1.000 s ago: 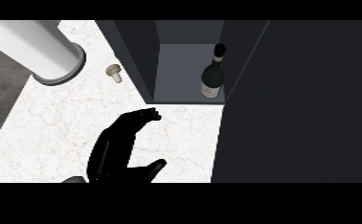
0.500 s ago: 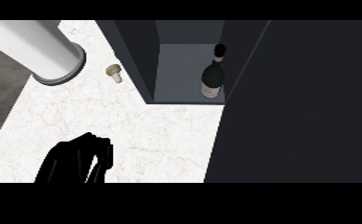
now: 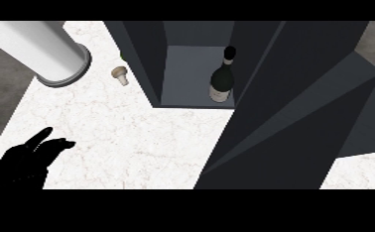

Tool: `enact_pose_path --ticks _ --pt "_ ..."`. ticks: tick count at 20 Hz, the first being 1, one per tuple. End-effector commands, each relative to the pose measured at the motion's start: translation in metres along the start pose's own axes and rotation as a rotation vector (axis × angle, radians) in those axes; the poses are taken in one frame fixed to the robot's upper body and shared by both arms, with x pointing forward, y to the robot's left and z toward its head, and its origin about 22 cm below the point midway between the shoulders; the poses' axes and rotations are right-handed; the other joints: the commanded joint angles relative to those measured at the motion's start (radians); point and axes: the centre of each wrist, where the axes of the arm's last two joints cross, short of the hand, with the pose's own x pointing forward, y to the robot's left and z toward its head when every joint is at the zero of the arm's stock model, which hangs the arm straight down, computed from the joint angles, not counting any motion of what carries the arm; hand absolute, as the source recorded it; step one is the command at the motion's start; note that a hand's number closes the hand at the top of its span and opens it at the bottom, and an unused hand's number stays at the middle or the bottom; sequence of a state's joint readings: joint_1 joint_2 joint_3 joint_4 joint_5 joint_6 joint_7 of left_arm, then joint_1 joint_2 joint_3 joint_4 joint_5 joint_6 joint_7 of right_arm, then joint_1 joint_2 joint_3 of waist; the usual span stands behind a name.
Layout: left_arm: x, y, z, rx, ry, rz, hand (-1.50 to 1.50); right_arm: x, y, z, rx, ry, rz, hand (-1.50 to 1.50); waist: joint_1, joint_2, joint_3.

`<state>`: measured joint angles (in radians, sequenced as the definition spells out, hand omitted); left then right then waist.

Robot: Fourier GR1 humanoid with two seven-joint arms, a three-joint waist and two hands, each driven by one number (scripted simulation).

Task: Pick up the wine, place it into the cabinet and close the cabinet

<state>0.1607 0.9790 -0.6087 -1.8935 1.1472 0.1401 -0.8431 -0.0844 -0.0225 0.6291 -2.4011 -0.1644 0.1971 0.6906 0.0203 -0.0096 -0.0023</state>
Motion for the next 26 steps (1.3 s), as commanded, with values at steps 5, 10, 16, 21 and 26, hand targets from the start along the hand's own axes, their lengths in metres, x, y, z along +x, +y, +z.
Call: enact_pose_path --ticks 5,10,16,21,26 --pt "0.028 0.045 0.010 0.091 -0.030 -0.039 -1.50 0.007 0.060 -0.026 0.112 0.010 0.022 1.50 0.012 -0.005 -0.002" --pt "0.046 0.060 0.021 0.064 -0.005 -0.062 -1.50 0.002 0.068 -0.044 0.031 -0.040 0.053 1.50 0.030 -0.007 -0.002" --pt "0.058 0.079 0.028 0.044 -0.018 -0.048 -1.50 0.010 0.052 -0.064 -0.141 -0.132 0.035 1.50 0.055 -0.003 -0.004" --pt "0.066 0.098 0.033 0.034 -0.019 -0.037 -1.50 0.010 0.041 -0.095 -0.189 -0.150 0.054 1.50 0.049 0.009 -0.003" --pt "0.075 0.106 0.035 0.029 -0.014 -0.015 -1.50 0.019 0.013 -0.147 -0.304 -0.121 0.100 1.50 0.045 0.013 -0.001"
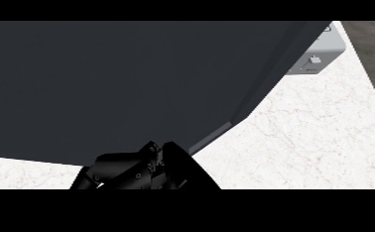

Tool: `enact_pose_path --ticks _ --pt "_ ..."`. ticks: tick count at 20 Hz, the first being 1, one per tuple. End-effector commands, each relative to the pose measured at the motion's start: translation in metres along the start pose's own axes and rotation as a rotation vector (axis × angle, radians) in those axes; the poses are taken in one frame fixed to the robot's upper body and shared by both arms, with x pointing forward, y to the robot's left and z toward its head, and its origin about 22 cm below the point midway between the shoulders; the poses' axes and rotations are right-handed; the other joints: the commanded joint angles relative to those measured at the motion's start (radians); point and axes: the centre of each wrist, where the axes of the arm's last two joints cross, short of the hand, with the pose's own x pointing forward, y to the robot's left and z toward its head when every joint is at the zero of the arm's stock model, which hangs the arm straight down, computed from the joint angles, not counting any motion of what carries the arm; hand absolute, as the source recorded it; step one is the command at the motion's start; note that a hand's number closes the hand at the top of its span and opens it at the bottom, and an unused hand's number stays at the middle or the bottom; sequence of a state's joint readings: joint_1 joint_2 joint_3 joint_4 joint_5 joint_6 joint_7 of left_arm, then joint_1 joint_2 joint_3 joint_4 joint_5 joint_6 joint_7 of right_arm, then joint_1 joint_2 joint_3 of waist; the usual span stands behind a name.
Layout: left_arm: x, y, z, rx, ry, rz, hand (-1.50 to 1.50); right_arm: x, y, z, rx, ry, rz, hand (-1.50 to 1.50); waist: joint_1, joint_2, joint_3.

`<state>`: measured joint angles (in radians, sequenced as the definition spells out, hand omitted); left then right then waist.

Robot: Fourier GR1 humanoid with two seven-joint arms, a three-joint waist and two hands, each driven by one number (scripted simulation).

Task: Pick up the wine, place it into the cabinet and close the cabinet

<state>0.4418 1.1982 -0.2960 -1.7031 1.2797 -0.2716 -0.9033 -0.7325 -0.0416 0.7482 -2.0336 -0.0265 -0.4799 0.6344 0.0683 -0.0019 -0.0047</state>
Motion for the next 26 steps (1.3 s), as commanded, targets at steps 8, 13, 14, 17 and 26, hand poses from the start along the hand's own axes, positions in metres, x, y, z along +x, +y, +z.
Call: enact_pose_path --ticks 8,13,14,17,26 --pt "0.017 0.013 0.006 -0.021 -0.026 -0.001 -1.50 0.008 -0.034 -0.117 -0.022 0.027 0.004 1.50 -0.006 0.005 0.004" --pt "0.020 0.032 0.017 -0.018 -0.045 0.014 -1.50 -0.014 -0.059 -0.138 0.155 0.122 -0.027 1.50 0.001 0.011 0.003" --pt "0.020 0.033 0.012 -0.010 -0.039 -0.006 -1.50 -0.028 -0.060 -0.137 0.223 0.171 -0.060 1.50 0.000 0.017 0.003" --pt "0.027 0.034 0.005 0.000 -0.048 -0.011 -1.50 -0.030 -0.047 -0.137 0.474 0.287 -0.034 1.50 -0.001 0.014 0.004" --pt "0.031 0.046 0.014 -0.002 -0.042 -0.003 -1.50 -0.069 -0.070 -0.163 0.681 0.478 -0.109 1.50 -0.020 0.007 0.004"
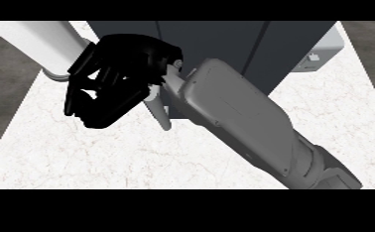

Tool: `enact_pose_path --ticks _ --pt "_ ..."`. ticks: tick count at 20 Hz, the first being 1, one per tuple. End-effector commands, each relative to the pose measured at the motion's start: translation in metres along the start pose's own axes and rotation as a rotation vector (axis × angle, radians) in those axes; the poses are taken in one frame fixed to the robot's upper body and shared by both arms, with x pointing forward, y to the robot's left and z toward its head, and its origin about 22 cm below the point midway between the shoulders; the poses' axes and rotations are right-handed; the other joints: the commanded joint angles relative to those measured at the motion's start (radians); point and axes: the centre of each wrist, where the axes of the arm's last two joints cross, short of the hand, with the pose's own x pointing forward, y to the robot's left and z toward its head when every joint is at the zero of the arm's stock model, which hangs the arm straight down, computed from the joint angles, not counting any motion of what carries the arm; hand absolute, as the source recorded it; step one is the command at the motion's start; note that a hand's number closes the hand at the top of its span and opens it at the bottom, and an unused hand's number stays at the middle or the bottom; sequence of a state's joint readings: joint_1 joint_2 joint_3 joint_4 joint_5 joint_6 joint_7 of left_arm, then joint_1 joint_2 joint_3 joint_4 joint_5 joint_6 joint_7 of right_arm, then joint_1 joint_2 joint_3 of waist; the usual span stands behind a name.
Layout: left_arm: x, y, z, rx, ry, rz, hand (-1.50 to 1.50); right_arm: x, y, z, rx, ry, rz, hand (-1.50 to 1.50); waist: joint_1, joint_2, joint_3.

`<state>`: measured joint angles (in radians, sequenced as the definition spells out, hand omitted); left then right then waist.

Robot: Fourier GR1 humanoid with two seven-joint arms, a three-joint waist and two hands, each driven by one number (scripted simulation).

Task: Pick up the wine, place it into the cabinet and close the cabinet

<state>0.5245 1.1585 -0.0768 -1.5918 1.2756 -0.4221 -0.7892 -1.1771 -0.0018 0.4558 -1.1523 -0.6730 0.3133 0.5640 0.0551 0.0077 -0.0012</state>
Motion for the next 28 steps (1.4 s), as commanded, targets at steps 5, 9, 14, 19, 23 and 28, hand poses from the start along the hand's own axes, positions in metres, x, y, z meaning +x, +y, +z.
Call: enact_pose_path --ticks 5,9,14,19,23,28 --pt "0.004 0.003 0.006 -0.051 -0.032 0.034 -1.50 -0.032 -0.038 -0.008 0.080 -0.010 -0.154 1.50 -0.001 -0.001 0.001" --pt "0.007 0.009 0.005 -0.031 -0.047 0.025 -1.50 -0.033 -0.056 -0.006 0.116 -0.048 -0.180 1.50 -0.010 -0.002 0.001" --pt "0.007 0.017 -0.001 -0.025 -0.039 0.000 -1.50 -0.054 -0.078 0.003 0.060 -0.075 -0.235 1.50 -0.014 0.005 0.000" --pt "0.006 0.010 0.001 -0.029 -0.045 0.019 -1.50 -0.058 -0.094 0.017 -0.030 -0.099 -0.244 1.50 -0.007 0.005 0.001" --pt "0.003 0.011 -0.003 -0.023 -0.042 -0.004 -1.50 -0.048 -0.109 0.036 -0.183 -0.128 -0.199 1.50 -0.026 0.008 -0.001" --pt "0.005 0.006 -0.007 -0.038 -0.022 -0.009 -1.50 -0.044 -0.122 0.059 -0.292 -0.201 -0.176 1.50 -0.037 0.008 0.001"
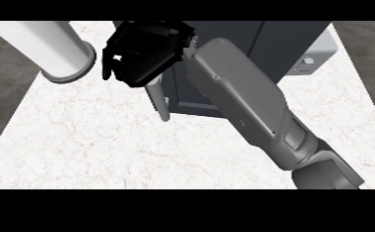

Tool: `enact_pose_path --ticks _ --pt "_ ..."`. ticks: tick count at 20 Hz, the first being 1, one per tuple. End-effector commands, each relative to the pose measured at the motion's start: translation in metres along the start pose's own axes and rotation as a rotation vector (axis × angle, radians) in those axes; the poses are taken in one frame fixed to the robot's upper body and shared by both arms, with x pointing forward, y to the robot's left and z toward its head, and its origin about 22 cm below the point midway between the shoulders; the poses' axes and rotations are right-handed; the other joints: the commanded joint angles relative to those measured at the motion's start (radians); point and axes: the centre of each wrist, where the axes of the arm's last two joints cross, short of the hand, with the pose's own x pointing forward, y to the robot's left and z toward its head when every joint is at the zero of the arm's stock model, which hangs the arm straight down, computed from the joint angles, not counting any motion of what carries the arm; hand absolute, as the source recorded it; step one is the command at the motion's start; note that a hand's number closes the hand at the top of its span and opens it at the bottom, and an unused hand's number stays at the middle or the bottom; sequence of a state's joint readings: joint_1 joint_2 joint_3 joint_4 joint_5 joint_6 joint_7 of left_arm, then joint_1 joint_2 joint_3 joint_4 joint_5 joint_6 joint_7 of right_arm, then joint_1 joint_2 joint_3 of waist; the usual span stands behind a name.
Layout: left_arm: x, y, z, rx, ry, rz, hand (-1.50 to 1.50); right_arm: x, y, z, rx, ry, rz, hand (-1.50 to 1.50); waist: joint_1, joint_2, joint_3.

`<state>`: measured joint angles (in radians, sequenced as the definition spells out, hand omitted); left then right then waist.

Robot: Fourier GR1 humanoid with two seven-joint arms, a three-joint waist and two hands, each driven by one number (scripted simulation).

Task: Pick up the wine, place it into the cabinet and close the cabinet

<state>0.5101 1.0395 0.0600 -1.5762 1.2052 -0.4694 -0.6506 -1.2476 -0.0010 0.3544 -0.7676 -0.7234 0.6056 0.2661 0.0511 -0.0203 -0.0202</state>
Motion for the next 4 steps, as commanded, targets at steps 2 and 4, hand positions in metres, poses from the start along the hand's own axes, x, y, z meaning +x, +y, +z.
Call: enact_pose_path --ticks 2,4 --pt "0.002 -0.004 -0.006 -0.054 0.002 0.006 -1.50 0.016 -0.055 0.066 -0.371 -0.063 -0.013 1.50 -0.021 0.038 0.019" --pt "0.002 -0.006 -0.012 -0.059 -0.011 0.010 -1.50 0.014 -0.054 0.064 -0.376 -0.079 -0.013 1.50 -0.030 0.037 0.019"
